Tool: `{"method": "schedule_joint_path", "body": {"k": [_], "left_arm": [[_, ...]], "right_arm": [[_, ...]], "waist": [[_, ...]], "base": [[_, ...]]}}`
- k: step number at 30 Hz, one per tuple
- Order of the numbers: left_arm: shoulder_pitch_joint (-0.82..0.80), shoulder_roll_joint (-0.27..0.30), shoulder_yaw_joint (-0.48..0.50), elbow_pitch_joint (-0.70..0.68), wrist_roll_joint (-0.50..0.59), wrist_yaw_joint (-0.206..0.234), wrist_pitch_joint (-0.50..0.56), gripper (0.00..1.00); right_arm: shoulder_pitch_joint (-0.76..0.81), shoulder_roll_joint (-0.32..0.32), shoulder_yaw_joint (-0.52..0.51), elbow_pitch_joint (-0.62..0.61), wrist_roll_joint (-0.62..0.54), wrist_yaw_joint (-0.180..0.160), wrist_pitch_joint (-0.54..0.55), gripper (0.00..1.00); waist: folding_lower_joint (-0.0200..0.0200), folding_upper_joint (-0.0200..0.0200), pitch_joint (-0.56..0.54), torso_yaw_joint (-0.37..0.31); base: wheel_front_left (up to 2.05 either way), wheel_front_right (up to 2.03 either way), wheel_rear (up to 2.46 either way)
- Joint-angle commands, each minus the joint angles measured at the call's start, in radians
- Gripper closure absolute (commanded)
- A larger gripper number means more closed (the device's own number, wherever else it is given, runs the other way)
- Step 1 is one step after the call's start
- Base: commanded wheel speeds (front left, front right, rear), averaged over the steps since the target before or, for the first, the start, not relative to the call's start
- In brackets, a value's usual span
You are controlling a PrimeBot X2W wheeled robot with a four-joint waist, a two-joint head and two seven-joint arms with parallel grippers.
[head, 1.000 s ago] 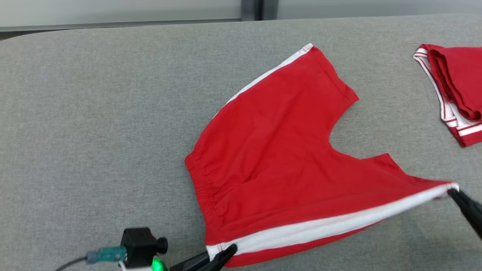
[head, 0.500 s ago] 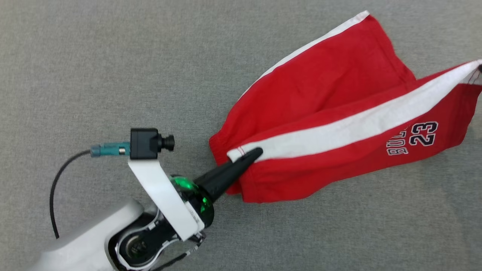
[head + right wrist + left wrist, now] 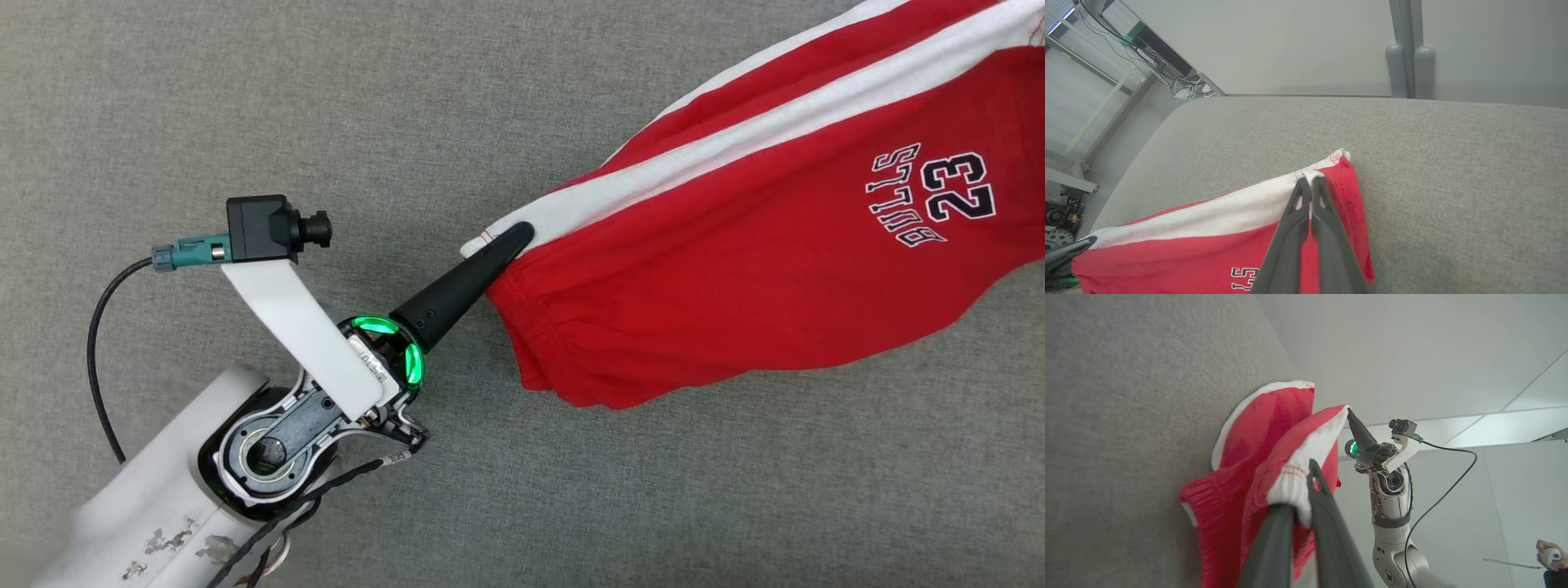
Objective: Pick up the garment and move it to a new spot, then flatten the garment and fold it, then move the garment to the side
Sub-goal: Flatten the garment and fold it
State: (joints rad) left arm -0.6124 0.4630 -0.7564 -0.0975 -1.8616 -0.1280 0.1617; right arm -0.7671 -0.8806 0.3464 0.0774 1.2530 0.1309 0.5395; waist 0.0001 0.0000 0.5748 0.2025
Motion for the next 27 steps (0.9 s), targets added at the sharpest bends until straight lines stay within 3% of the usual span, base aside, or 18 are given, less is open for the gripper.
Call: {"method": "schedule_joint_path", "body": {"k": [1,4,7,8,9,10,11,16,20,25,27], "left_arm": [[0.006,-0.01,0.015,0.005,0.012,-0.004,0.01,1.0],[0.022,-0.044,0.049,0.025,0.032,-0.004,0.032,1.0],[0.032,-0.072,0.078,0.048,0.054,-0.004,0.051,0.89],[0.033,-0.081,0.088,0.057,0.065,-0.004,0.055,0.79],[0.035,-0.088,0.097,0.066,0.074,-0.004,0.06,0.64],[0.041,-0.095,0.104,0.071,0.081,-0.004,0.066,0.44],[0.047,-0.102,0.113,0.078,0.091,-0.004,0.07,0.0],[0.068,-0.119,0.157,0.102,0.164,-0.003,0.046,0.0],[0.099,-0.088,0.151,0.114,0.306,-0.003,-0.022,0.0],[0.149,-0.047,0.115,0.168,0.583,-0.003,-0.244,0.0],[0.163,-0.058,0.106,0.204,0.705,0.03,-0.351,0.0]], "right_arm": [[-0.027,0.005,0.007,0.012,-0.008,-0.001,0.009,1.0],[-0.085,0.026,0.029,0.046,-0.021,-0.001,0.024,1.0],[-0.132,0.04,0.057,0.07,-0.037,-0.001,0.032,1.0],[-0.145,0.045,0.064,0.077,-0.043,-0.001,0.03,0.77],[-0.156,0.05,0.07,0.086,-0.046,-0.001,0.025,0.24],[-0.162,0.053,0.074,0.093,-0.051,-0.001,0.02,0.0],[-0.168,0.056,0.075,0.101,-0.051,-0.001,0.009,0.0],[-0.134,0.038,0.064,0.117,-0.03,-0.001,-0.038,0.0],[-0.059,0.004,0.053,0.114,-0.017,-0.001,-0.088,0.0],[0.047,0.004,0.065,0.128,-0.005,-0.001,-0.143,0.0],[0.084,0.02,0.077,0.143,-0.002,-0.001,-0.162,0.0]], "waist": [[-0.0001,0.0,0.011,0.01],[-0.0001,0.0,0.022,0.023],[-0.0001,0.0,0.029,0.031],[-0.0001,0.0,0.031,0.032],[-0.0001,0.0,0.033,0.033],[-0.0001,0.0,0.033,0.033],[-0.0001,0.0,0.033,0.033],[-0.0001,0.0,0.016,0.025],[-0.0001,0.0,-0.012,0.013],[-0.0001,0.0,-0.057,0.004],[-0.0001,0.0,-0.077,0.015]], "base": [[0.0,0.0,0.0],[0.0,0.0,0.0],[0.0,0.0,0.0],[0.0,0.0,0.0],[0.0,0.0,0.0],[0.0,0.0,0.0],[0.0,0.0,0.0],[0.0,0.0,0.0],[0.0,0.0,0.0],[0.0,0.0,0.0],[0.0,0.0,0.0]]}}
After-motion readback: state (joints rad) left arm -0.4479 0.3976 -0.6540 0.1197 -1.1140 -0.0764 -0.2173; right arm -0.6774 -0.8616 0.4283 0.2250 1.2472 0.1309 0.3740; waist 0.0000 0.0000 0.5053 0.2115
